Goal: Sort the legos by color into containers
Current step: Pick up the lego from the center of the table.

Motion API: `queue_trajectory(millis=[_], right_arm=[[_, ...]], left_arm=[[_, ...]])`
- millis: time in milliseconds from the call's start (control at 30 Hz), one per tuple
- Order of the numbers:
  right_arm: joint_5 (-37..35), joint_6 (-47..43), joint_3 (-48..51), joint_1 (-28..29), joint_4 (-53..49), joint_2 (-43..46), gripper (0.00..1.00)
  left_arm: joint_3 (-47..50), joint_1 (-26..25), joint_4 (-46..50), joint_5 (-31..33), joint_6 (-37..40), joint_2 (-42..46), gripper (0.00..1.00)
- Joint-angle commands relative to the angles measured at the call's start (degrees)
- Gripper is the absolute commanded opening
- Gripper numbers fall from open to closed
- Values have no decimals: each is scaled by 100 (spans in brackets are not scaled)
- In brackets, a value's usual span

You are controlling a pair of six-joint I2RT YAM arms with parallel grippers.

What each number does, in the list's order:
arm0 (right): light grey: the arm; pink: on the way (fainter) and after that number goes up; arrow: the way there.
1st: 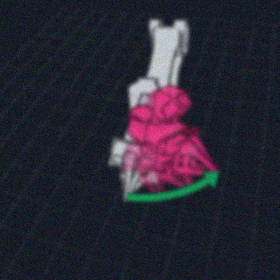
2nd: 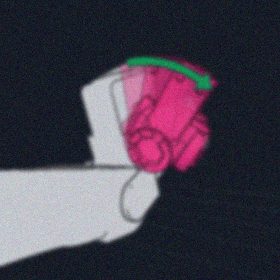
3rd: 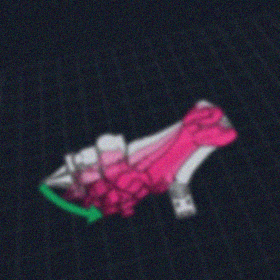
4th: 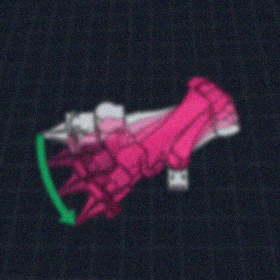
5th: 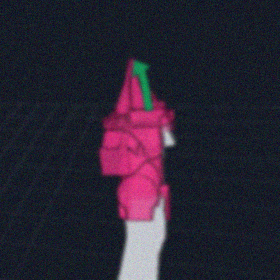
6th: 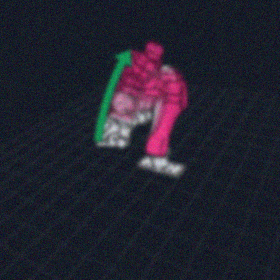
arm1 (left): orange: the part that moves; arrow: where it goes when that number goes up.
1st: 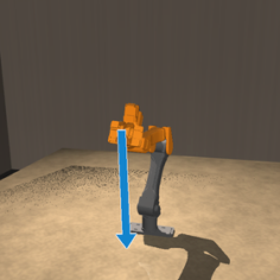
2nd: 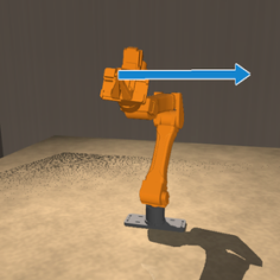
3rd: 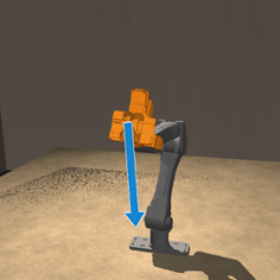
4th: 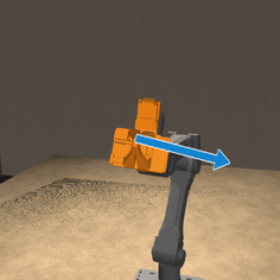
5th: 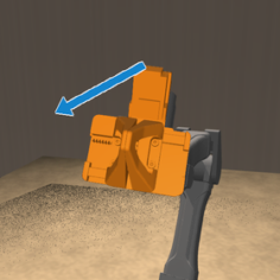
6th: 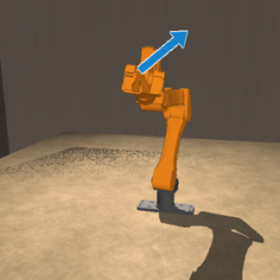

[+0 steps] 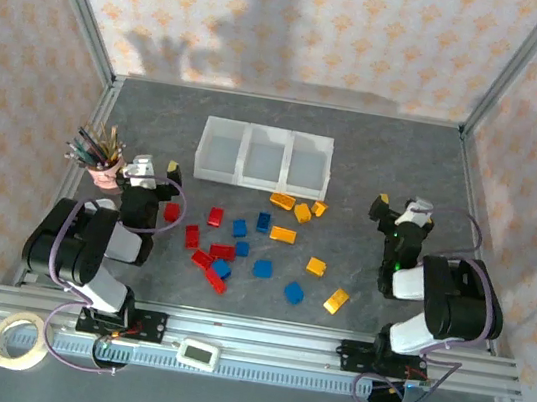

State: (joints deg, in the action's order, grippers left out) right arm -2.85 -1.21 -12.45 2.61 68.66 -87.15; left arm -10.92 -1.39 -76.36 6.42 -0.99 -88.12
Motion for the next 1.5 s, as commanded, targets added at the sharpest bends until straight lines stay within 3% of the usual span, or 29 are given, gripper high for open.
queue_trajectory(millis=[0,1067,1300,1467], right_arm=[[44,-82,-74,-6,210,21,100],[48,-81,-49,-6,232,23,100],[1,-48,14,-6,6,463,100],[-95,32,-253,-6,-867,953,100]], left_arm=[[-105,25,5,-69,38,14,100],[-86,25,0,-220,97,50,100],[-232,30,880,-490,168,785,100],[-287,25,1623,-395,-27,1572,100]])
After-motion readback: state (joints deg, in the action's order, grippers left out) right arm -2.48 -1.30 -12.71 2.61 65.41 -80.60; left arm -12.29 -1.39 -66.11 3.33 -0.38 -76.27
